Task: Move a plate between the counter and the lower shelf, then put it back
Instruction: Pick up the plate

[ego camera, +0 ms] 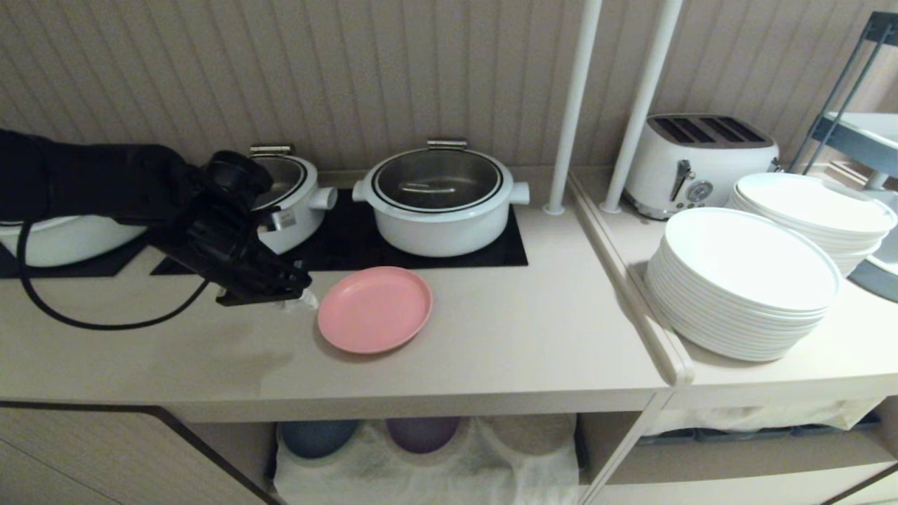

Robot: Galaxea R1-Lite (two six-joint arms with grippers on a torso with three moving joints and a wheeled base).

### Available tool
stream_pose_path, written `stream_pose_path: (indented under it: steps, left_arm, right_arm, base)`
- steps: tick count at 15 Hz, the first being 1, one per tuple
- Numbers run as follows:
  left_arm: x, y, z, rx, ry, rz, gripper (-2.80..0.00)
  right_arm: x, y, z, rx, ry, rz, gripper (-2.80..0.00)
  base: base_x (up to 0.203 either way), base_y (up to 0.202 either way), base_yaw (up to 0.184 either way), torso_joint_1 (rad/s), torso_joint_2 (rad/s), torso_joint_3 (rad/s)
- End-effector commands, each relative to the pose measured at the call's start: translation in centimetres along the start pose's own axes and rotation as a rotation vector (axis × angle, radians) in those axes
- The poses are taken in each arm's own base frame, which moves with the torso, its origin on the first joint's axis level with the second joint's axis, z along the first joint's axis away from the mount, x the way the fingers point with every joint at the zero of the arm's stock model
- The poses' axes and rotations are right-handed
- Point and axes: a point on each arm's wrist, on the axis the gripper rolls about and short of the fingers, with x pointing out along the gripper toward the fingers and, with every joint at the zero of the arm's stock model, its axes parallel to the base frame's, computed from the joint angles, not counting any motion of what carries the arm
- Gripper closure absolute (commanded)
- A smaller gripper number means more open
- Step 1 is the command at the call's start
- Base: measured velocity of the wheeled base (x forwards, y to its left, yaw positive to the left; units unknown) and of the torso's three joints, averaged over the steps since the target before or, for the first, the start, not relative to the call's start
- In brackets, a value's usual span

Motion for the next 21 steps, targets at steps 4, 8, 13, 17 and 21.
stream_pose_path:
  steps: [4,8,13,17,21]
  left_arm:
    - [1.3,0.1,0.6,0.008,0.017,0.028,-2.8]
    - [1.7,0.1,1.3,0.021,0.028,0.04,-2.8]
    - [3.3,0.2,2.2,0.068,0.037,0.043,-2.8]
    - [4.7,1.0,2.4,0.053,0.058,0.069,-2.8]
    - [6.3,1.4,2.3,0.05,0.089,0.11,-2.8]
  right_arm:
    - [0.0,0.0,0.0,0.0,0.0,0.0,0.0]
    - [0.0,0.0,0.0,0.0,-0.001,0.0,0.0]
    - [0.0,0.0,0.0,0.0,0.0,0.0,0.0]
    - [0.0,0.0,0.0,0.0,0.0,0.0,0.0]
    - [0.0,0.0,0.0,0.0,0.001,0.0,0.0]
  base:
    - [0.0,0.0,0.0,0.0,0.0,0.0]
    - [0.0,0.0,0.0,0.0,0.0,0.0]
    - [0.0,0.0,0.0,0.0,0.0,0.0]
    - [0.0,0.0,0.0,0.0,0.0,0.0]
    - [0.0,0.0,0.0,0.0,0.0,0.0]
